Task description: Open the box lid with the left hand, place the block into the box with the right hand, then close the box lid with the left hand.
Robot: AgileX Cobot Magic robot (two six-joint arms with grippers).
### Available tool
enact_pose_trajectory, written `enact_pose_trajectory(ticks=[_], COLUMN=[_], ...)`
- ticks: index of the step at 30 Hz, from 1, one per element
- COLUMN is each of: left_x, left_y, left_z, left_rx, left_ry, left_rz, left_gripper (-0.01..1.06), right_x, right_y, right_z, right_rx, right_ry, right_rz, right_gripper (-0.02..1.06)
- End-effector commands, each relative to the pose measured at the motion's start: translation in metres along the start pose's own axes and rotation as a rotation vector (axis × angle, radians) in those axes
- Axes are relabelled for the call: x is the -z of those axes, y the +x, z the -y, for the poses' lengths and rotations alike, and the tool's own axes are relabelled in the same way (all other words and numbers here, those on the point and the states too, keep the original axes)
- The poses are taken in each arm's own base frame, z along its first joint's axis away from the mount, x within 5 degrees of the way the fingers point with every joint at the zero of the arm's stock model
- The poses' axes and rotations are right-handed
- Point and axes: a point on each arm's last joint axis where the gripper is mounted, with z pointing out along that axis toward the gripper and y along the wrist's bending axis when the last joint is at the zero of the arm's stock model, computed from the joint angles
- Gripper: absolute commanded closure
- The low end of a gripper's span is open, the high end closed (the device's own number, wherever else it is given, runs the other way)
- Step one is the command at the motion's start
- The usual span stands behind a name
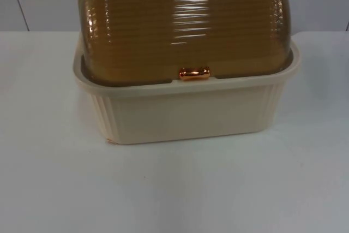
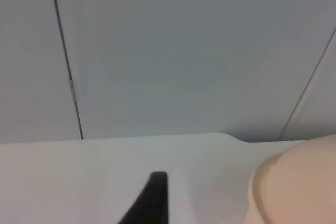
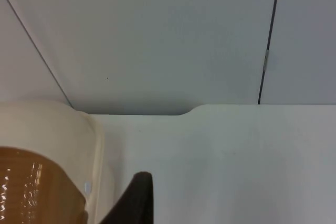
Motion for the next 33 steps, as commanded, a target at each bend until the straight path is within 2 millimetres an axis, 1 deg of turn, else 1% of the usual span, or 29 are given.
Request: enact_pose_trajectory(ticks=[1,7,11,14,21,25,29,33], left_x=[0.0,0.005,0.008,0.008,0.015,0.021,0.023,0.022], left_y=[0.001,-0.005,-0.007,-0.011,-0.013,-0.019,-0.018,-0.013], left_z=[0.001,0.003,0.002,-0.003,0.0,0.0,0.003,0.005], left_rx=[0.02,0.072,0.07,0.072,0.036,0.06,0.05,-0.006], left_ry=[0.006,0.011,-0.008,-0.063,-0.058,-0.082,-0.058,-0.036], left_rz=[-0.002,0.045,0.069,0.115,0.114,0.166,0.147,0.095], left_gripper=[0.0,0.0,0.0,0.0,0.0,0.0,0.0,0.0], right_x=[0.004,0.004,0.004,0.004,0.004,0.004,0.004,0.004], right_y=[0.0,0.0,0.0,0.0,-0.003,-0.005,-0.008,-0.006], right_z=[-0.001,-0.002,-0.002,-0.002,-0.001,0.0,0.002,0.003], right_rx=[-0.001,-0.003,-0.003,-0.001,-0.009,-0.004,-0.003,0.03], right_ry=[-0.006,-0.02,-0.02,-0.016,-0.009,0.004,0.02,0.03], right_rz=[0.003,-0.002,-0.003,0.001,0.032,0.053,0.091,0.064], right_gripper=[0.0,0.0,0.0,0.0,0.0,0.0,0.0,0.0])
